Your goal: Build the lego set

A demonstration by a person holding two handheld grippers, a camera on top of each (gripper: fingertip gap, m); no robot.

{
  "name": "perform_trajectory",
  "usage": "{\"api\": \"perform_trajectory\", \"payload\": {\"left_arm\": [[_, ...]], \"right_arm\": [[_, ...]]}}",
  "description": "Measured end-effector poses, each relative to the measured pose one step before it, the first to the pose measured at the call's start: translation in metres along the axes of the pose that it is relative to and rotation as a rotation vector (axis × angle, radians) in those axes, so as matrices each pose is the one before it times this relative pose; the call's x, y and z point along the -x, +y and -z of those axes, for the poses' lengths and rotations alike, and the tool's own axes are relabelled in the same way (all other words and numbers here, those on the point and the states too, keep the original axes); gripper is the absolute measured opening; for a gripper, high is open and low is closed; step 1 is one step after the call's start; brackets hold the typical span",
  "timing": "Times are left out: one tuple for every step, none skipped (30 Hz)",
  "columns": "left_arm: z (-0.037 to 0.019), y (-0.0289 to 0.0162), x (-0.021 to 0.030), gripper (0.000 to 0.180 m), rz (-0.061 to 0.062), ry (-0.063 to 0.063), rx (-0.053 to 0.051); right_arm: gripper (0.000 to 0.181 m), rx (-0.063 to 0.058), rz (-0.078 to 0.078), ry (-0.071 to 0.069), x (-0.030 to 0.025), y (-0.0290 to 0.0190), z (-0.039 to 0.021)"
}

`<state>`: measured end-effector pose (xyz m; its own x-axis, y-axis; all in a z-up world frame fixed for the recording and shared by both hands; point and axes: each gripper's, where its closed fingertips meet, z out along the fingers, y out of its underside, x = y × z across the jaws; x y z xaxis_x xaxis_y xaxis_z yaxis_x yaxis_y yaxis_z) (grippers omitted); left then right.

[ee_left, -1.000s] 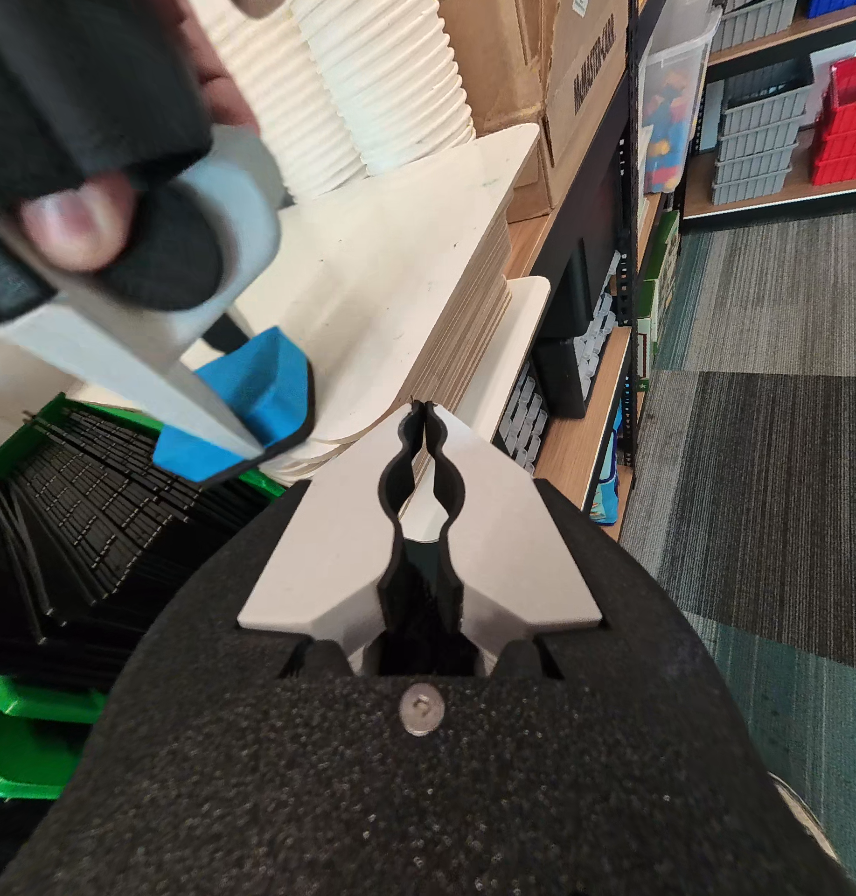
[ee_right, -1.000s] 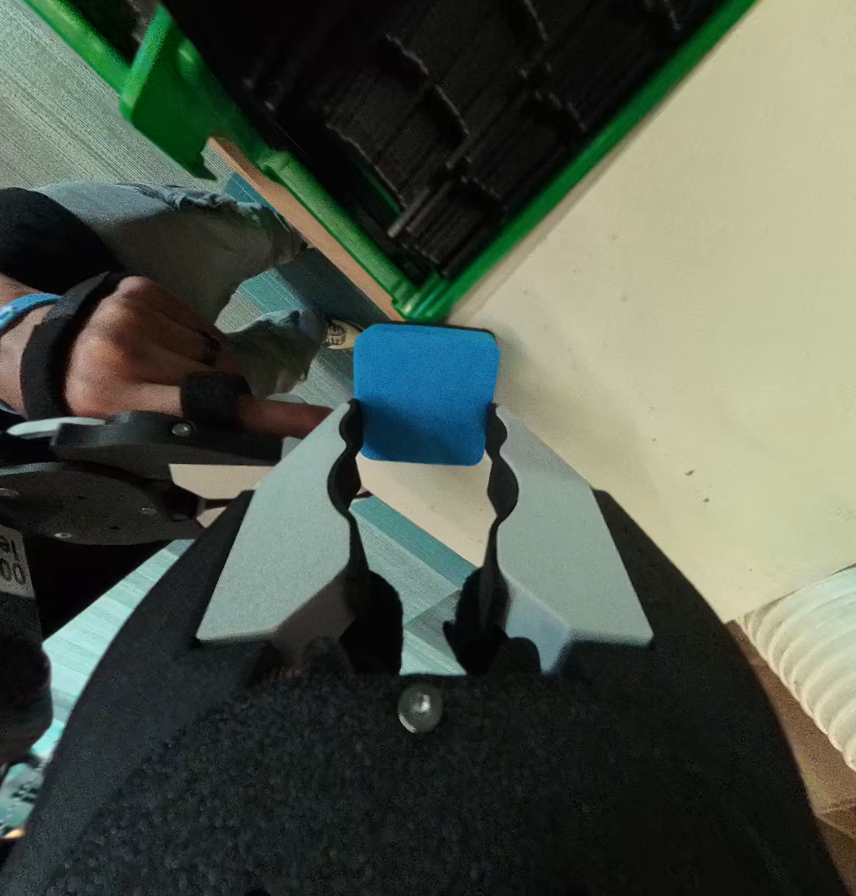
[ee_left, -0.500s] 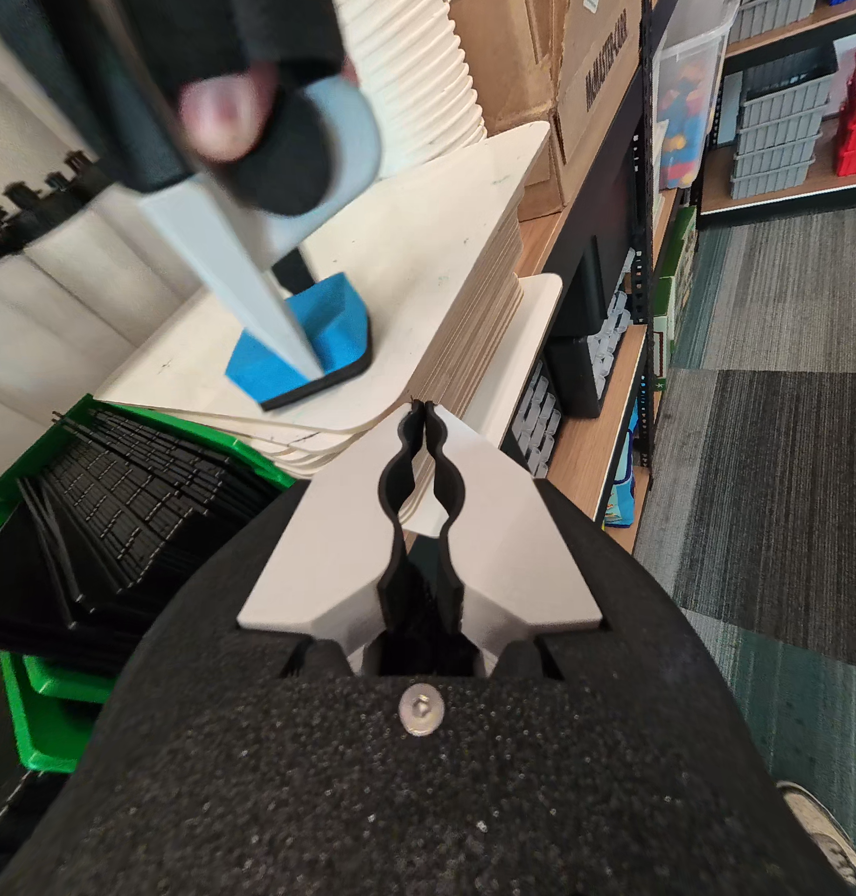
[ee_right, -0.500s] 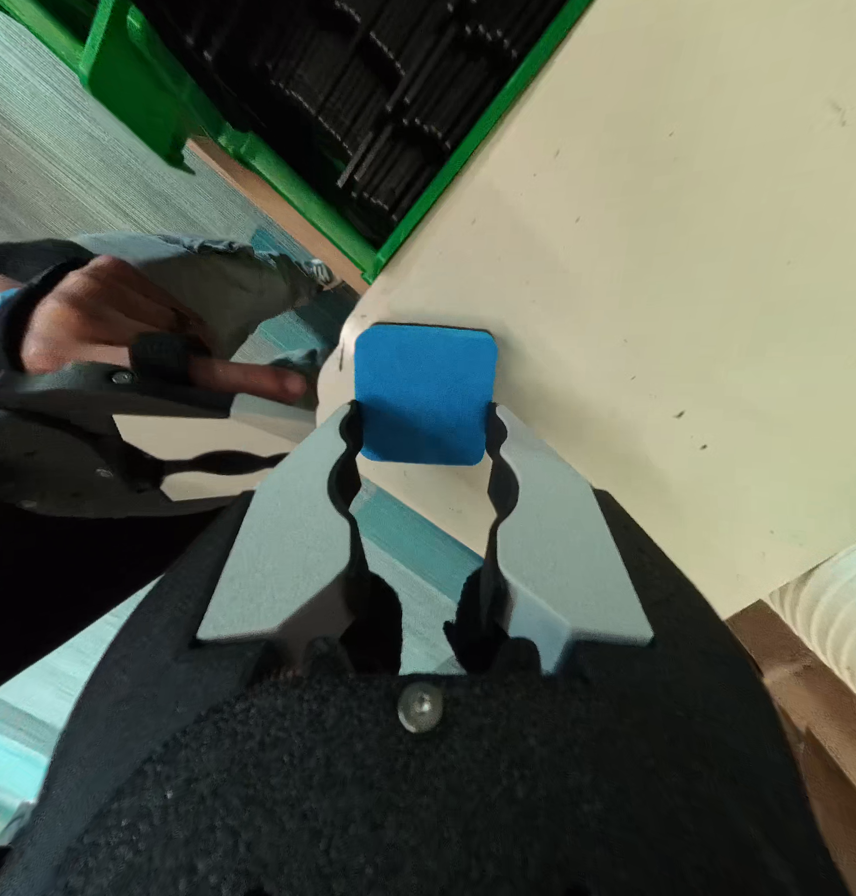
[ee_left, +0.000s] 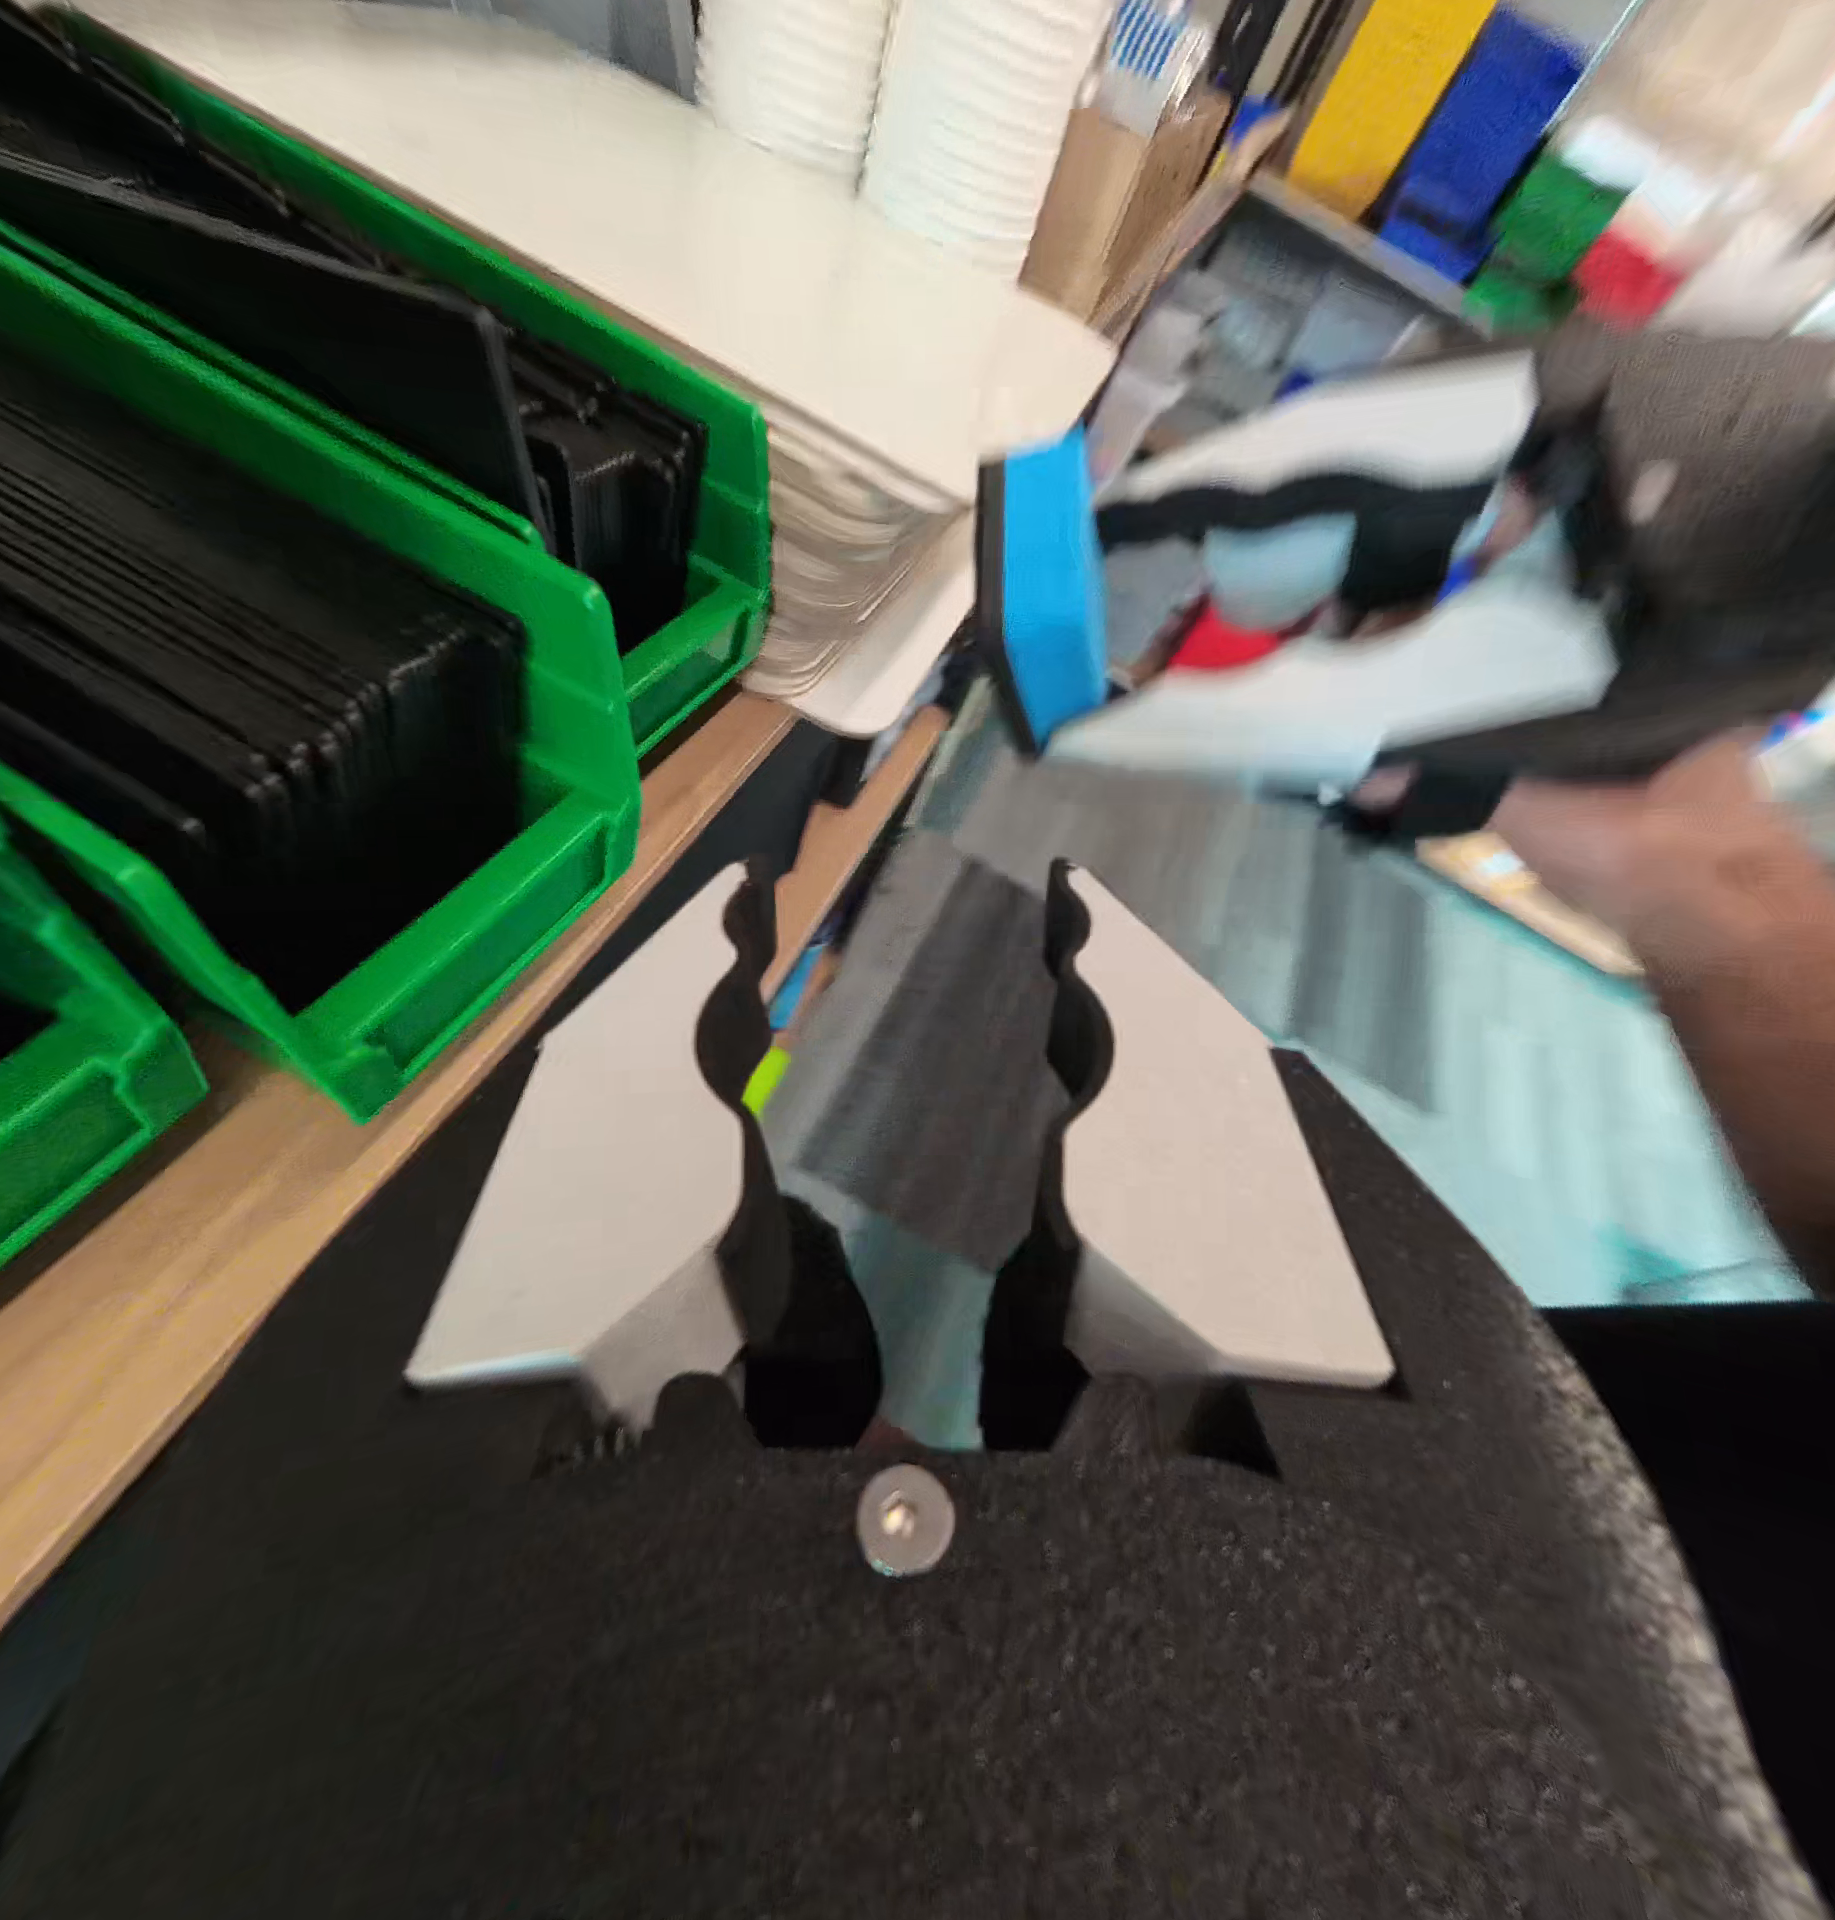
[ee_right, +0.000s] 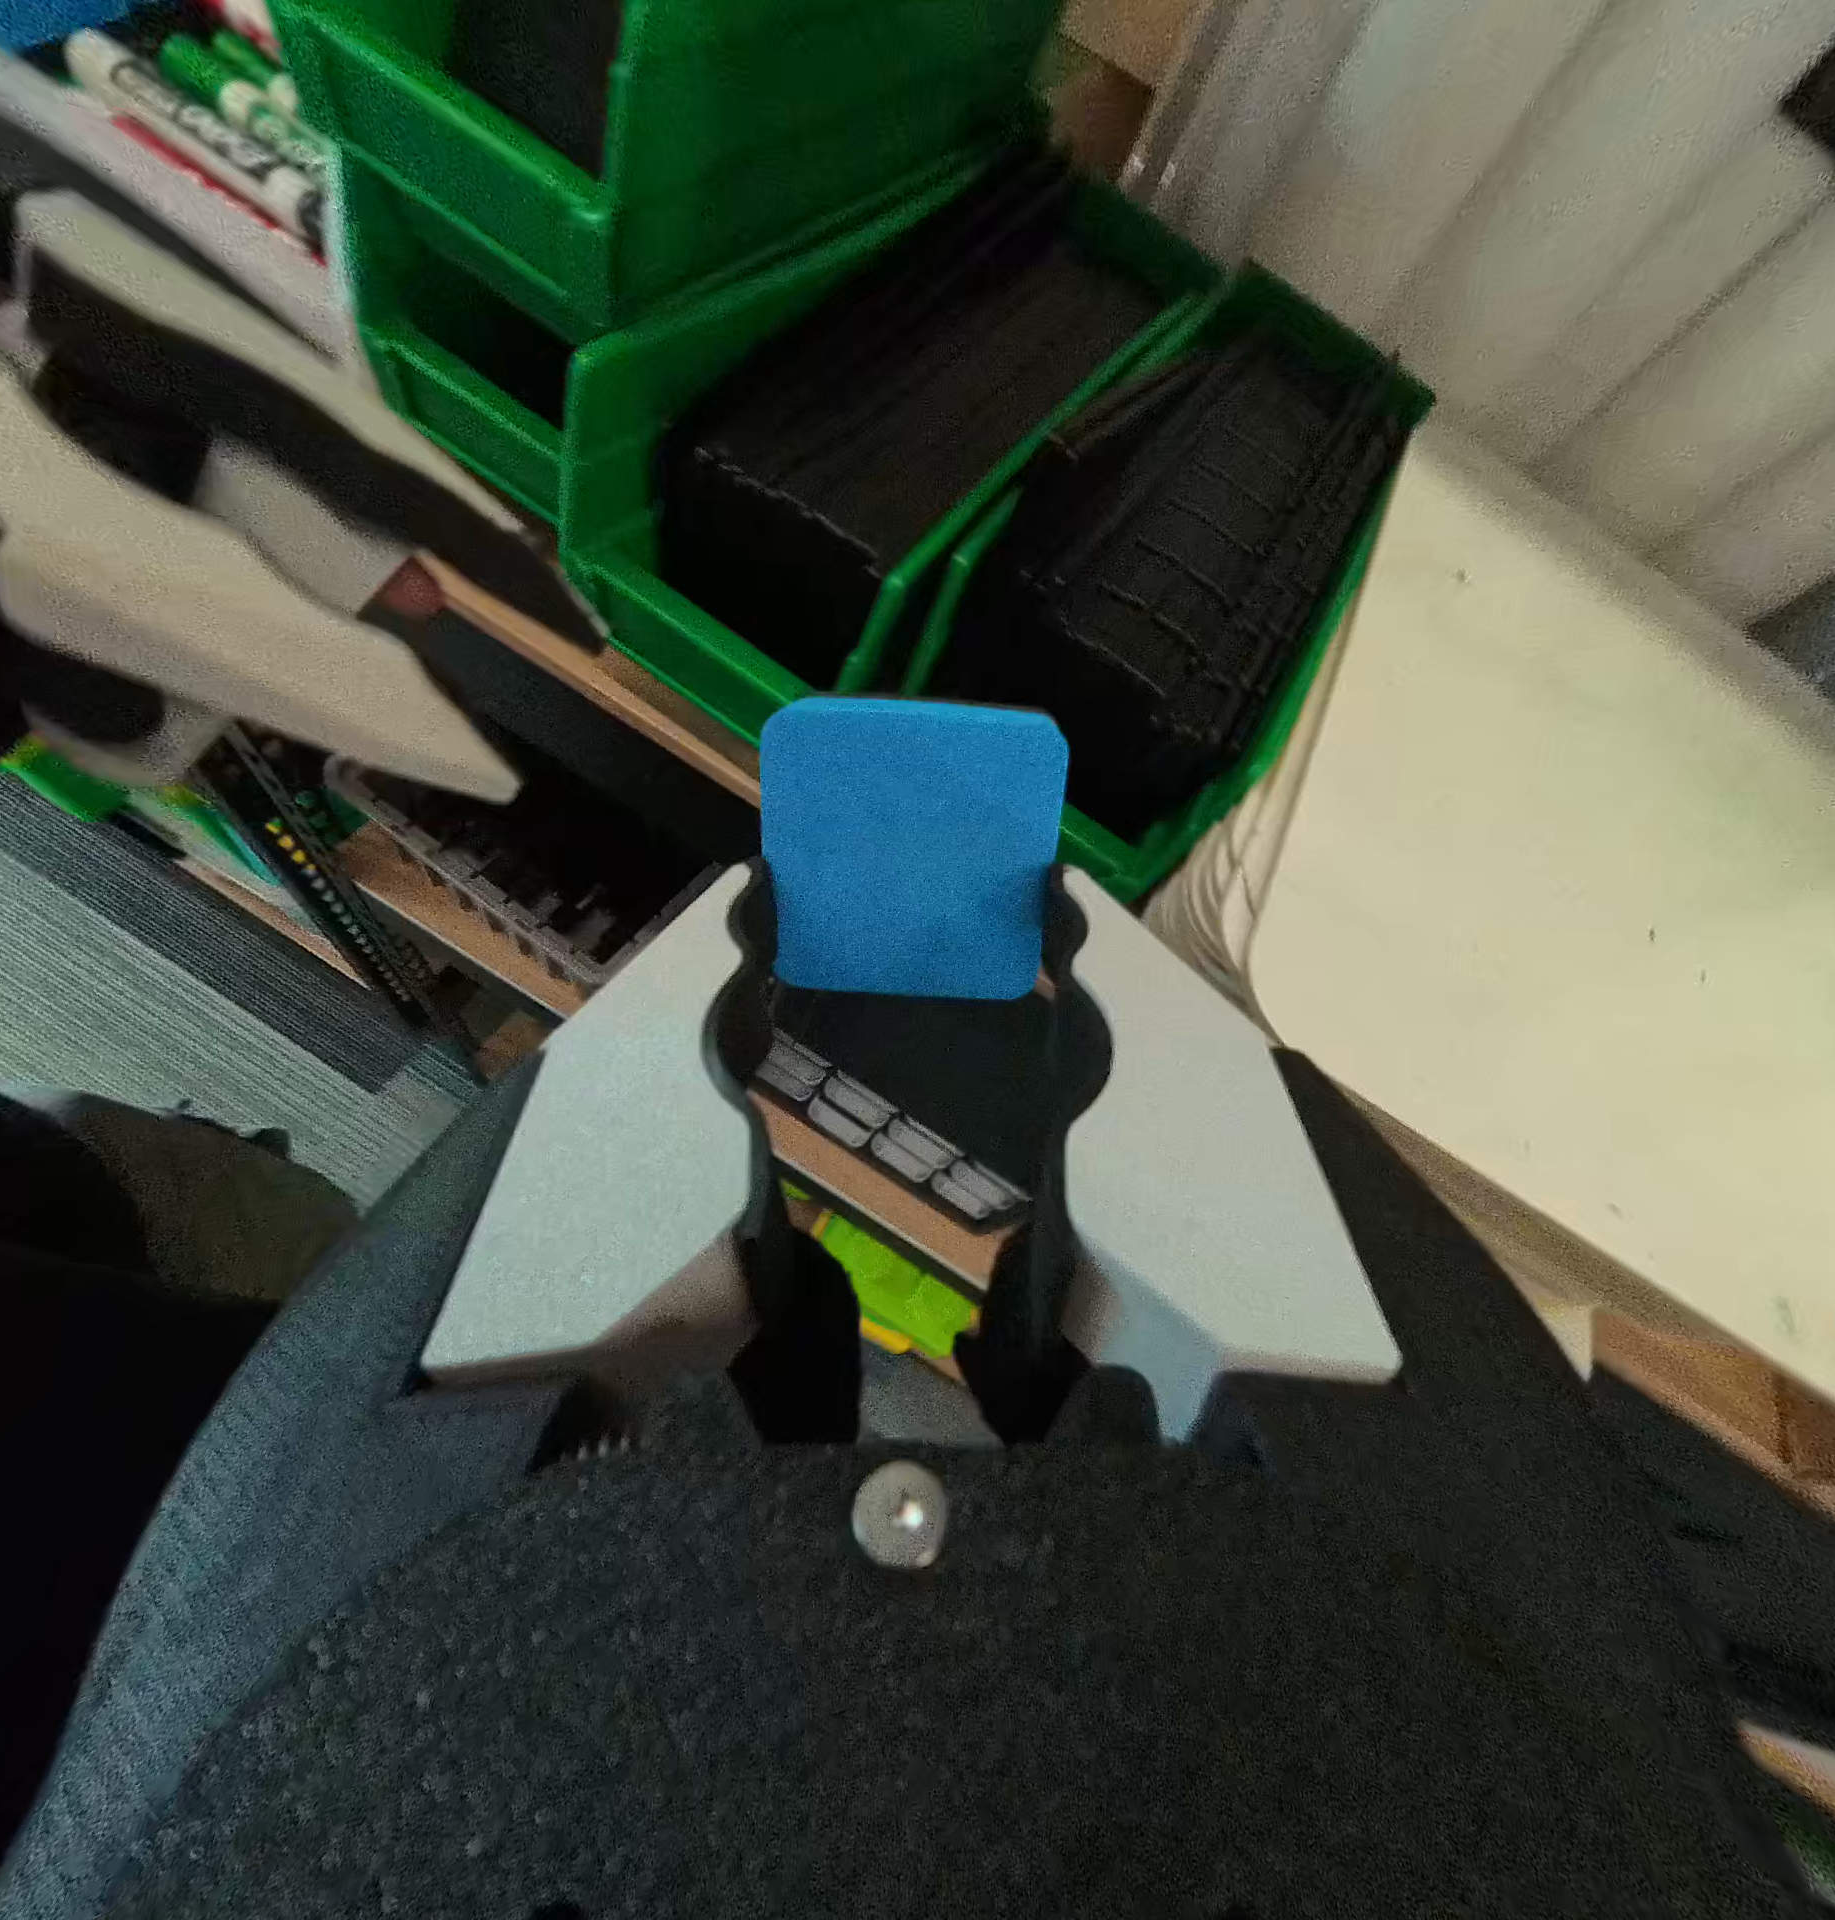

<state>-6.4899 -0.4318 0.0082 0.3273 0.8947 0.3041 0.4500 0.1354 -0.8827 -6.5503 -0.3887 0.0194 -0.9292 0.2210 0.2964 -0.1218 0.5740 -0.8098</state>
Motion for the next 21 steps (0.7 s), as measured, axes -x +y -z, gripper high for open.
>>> {"api": "perform_trajectory", "payload": {"left_arm": [[0.00782, -0.00875, -0.00175, 0.051, 0.0464, 0.0378, -0.0124], [0.00643, -0.00639, -0.00188, 0.053, 0.0215, 0.0242, -0.0028], [0.00597, -0.0047, -0.00167, 0.054, 0.0063, 0.0157, 0.003], [0.00532, -0.00275, -0.00156, 0.053, 0.002, 0.0107, 0.0058], [0.00524, -0.00019, -0.00071, 0.052, 0.0049, 0.0063, 0.0141], [0.00467, 0.00233, -0.00025, 0.047, 0.0088, 0.0029, 0.0197], [0.00414, 0.00403, 0.00109, 0.036, 0.0058, -0.0051, 0.0205], [0.0038, 0.00527, 0.00118, 0.023, -0.0039, -0.006, 0.0192], [0.00422, 0.00392, 0.00213, 0.022, -0.0009, -0.0129, 0.0072], [0.00475, 0.00264, 0.00329, 0.022, 0.007, -0.0188, -0.0003], [0.00504, 0.0025, 0.00361, 0.021, 0.0108, -0.0186, 0.0004], [0.00517, 0.00147, 0.00351, 0.021, 0.0085, -0.0176, -0.0053], [0.00578, 0.00131, 0.00495, 0.02, 0.0076, -0.0275, -0.0088], [0.00643, 0.00154, 0.00903, 0.019, 0.0008, -0.0485, -0.0051], [0.00793, 0.00069, 0.01226, 0.02, -0.0051, -0.0618, -0.0092], [0.00946, -0.00163, 0.01646, 0.02, 0.0011, -0.078, -0.0215], [0.01077, -0.00361, 0.02319, 0.019, 0.001, -0.1118, -0.0294], [0.01068, -0.0058, 0.02688, 0.019, -0.0062, -0.1301, -0.0384], [0.00915, -0.00724, 0.02644, 0.02, 0.0011, -0.1222, -0.0476], [0.00524, -0.00564, 0.01763, 0.02, 0.0129, -0.0664, -0.0418], [0.00178, -0.00252, 0.0069, 0.021, 0.0484, -0.0095, -0.0276]], "right_arm": [[0.051, -0.0223, 0.0695, 0.0087, 0.0136, -0.0084, -0.0007], [0.051, -0.022, 0.0642, -0.0065, 0.01424, -0.00994, -0.00018], [0.051, -0.0068, 0.0653, -0.011, 0.01226, -0.00842, -0.00136], [0.051, -0.002, 0.0769, 0.0052, 0.00833, -0.0078, -0.0015], [0.051, -0.0022, 0.0771, 0.0117, 0.00545, -0.00703, -0.00165], [0.051, 0.0045, 0.0593, -0.0196, 0.00723, -0.00568, -0.00309], [0.051, 0.0029, 0.0405, -0.0221, 0.00607, -0.00528, -0.00378], [0.051, -0.0095, 0.0343, -0.0227, 0.00552, -0.00655, -0.00383], [0.051, 0.0022, 0.0362, -0.0091, 0.00369, -0.0047, -0.00412], [0.051, -0.0045, 0.029, -0.0002, 0.00275, -0.00474, -0.00414], [0.052, -0.0137, 0.0056, -0.0085, 0.00313, -0.00465, -0.00415], [0.052, -0.0191, -0.0086, -0.0088, 0.00264, -0.00473, -0.00376], [0.052, -0.0171, -0.0134, 0.0044, 0.0014, -0.0042, -0.00289], [0.052, -0.0132, -0.0053, 0.0088, 0.00177, -0.00291, -0.00227], [0.052, -0.0124, 0.0035, 0.0214, 0.00056, -0.00177, -0.0012], [0.052, -0.017, 0.0081, 0.024, 0.0013, -0.00133, -0.00006], [0.052, -0.0165, -0.0004, 0.0102, 0.00263, -0.00085, 0.00102], [0.052, -0.0144, -0.0258, -0.0152, 0.0049, -0.00052, 0.00084], [0.052, -0.0076, -0.0501, -0.0321, 0.00617, 0.0008, 0.00021], [0.052, -0.0066, -0.0528, -0.0369, 0.0069, 0.00146, -0.00006], [0.054, -0.0041, -0.0424, -0.0271, 0.00584, 0.00249, -0.00025]]}}
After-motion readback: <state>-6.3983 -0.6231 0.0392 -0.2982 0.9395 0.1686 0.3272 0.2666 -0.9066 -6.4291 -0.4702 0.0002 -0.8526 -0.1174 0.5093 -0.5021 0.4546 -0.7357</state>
